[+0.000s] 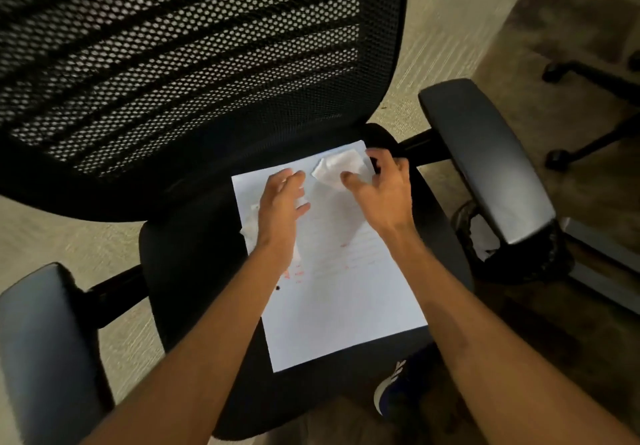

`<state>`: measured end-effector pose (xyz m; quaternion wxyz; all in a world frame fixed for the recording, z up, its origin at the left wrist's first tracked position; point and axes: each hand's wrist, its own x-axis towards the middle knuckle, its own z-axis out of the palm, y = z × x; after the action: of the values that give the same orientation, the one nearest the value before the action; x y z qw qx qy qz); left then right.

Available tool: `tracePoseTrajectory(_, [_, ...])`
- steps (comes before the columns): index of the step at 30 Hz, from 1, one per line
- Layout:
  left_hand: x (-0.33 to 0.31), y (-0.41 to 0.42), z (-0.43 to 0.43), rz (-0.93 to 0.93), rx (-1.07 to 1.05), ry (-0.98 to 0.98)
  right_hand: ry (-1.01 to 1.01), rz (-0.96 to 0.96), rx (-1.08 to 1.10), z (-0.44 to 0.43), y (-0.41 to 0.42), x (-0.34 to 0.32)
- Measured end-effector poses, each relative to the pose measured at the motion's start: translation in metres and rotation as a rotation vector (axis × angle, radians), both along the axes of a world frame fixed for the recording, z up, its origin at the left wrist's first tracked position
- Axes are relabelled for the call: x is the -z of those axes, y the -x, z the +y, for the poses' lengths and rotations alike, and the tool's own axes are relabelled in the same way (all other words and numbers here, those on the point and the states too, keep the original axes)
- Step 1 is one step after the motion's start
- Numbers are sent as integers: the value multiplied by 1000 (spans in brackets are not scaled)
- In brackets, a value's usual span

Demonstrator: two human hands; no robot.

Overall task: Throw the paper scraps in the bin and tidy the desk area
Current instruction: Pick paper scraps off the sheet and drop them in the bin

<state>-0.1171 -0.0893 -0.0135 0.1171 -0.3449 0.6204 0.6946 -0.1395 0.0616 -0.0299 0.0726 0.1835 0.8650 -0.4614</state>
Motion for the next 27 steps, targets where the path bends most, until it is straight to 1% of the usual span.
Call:
tracePoseTrajectory(4, [16,40,19,-79,61,29,-245,-14,-168,-8,32,19])
tracePoseTrajectory(7, [23,59,27,-130,25,62,-373,-34,-257,-13,41,29])
tracePoseTrajectory(9, [24,67,29,-147,17,41,-411,-41,-303,-16,43,32])
tracePoseTrajectory(12, [23,71,29,-226,5,-65,-388,-52,-348,-19,42,33])
tracePoseTrajectory(15, [23,70,27,-266,19,-107,-277,-95,-366,-23,38,29])
tracePoseTrajectory(17, [28,66,27,-247,29,-68,-158,-120,-336,-24,33,27])
tracePoseTrajectory(20, [28,51,24,-213,8,-4,64,-129,-233,-22,20,24])
tracePoseTrajectory(22, [26,36,19,-185,44,15,174,-124,-200,-20,7,22])
tracePoseTrajectory(27, [6,-2,12,-97,97,-99,421,-120,-135,-7,-32,12])
